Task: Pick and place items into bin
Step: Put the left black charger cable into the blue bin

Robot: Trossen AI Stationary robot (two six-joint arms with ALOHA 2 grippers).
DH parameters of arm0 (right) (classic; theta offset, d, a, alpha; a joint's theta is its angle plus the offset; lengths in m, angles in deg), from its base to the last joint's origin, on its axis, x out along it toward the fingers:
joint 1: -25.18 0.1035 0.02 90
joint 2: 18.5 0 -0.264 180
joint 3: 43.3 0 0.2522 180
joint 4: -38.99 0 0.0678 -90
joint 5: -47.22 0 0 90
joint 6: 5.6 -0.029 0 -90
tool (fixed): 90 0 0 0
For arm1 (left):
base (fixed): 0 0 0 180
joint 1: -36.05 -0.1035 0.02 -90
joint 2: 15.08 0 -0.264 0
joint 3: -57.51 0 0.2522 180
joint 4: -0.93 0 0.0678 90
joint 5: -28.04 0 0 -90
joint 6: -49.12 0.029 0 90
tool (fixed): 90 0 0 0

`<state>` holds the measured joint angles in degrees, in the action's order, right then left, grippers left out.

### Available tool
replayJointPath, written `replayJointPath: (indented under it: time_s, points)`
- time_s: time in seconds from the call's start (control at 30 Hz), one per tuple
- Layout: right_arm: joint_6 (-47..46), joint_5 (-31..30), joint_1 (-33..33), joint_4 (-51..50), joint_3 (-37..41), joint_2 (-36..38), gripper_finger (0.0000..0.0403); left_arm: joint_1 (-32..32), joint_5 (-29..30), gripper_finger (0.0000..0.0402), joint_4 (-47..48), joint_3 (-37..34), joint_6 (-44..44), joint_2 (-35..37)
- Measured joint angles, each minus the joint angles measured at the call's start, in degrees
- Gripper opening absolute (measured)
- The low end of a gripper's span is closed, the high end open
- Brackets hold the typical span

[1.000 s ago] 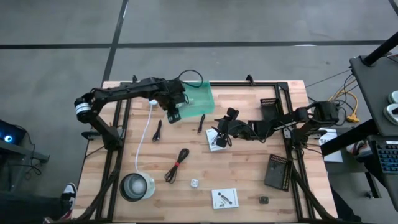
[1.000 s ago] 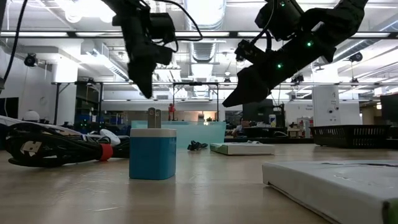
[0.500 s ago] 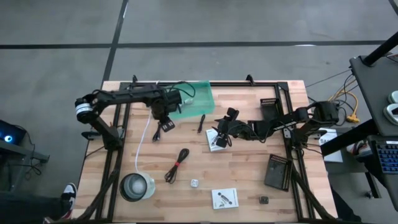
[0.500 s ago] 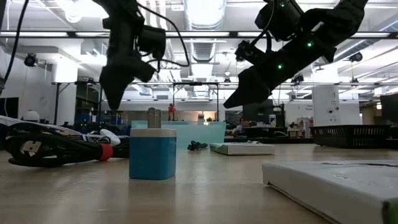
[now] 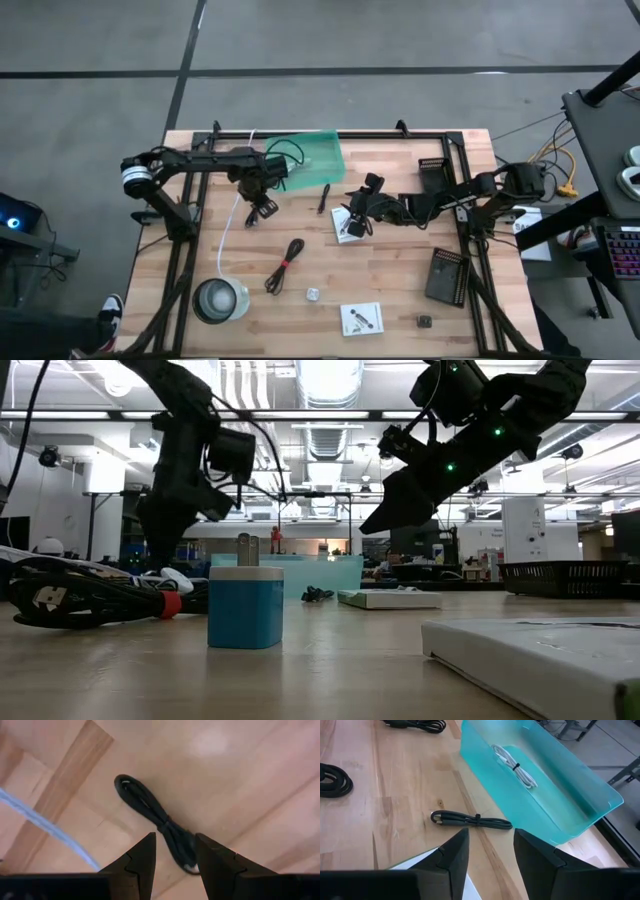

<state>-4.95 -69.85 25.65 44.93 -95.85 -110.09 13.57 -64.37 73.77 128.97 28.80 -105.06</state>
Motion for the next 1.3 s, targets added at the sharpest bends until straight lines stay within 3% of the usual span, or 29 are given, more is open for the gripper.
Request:
replayJointPath:
  time_s: [0.2,0.4,1.17,1.3]
  points:
    - [0.0,0.0,0.0,0.0,0.0,0.0,0.0141,0.0,0.1,0.0119,-2.7,-1.7,-0.2,0.0]
    - [0.0,0.0,0.0,0.0,0.0,0.0,0.0137,0.0,4.0,0.0119,-5.6,-3.9,-0.6,0.0]
    - [0.0,0.0,0.0,-0.4,0.0,0.0,0.0129,0.0,4.5,0.0118,-15.8,-10.3,-1.4,0.0]
    - [0.0,0.0,0.0,-0.8,0.0,0.0,0.0129,0.0,4.0,0.0093,-15.7,-10.6,1.1,0.1]
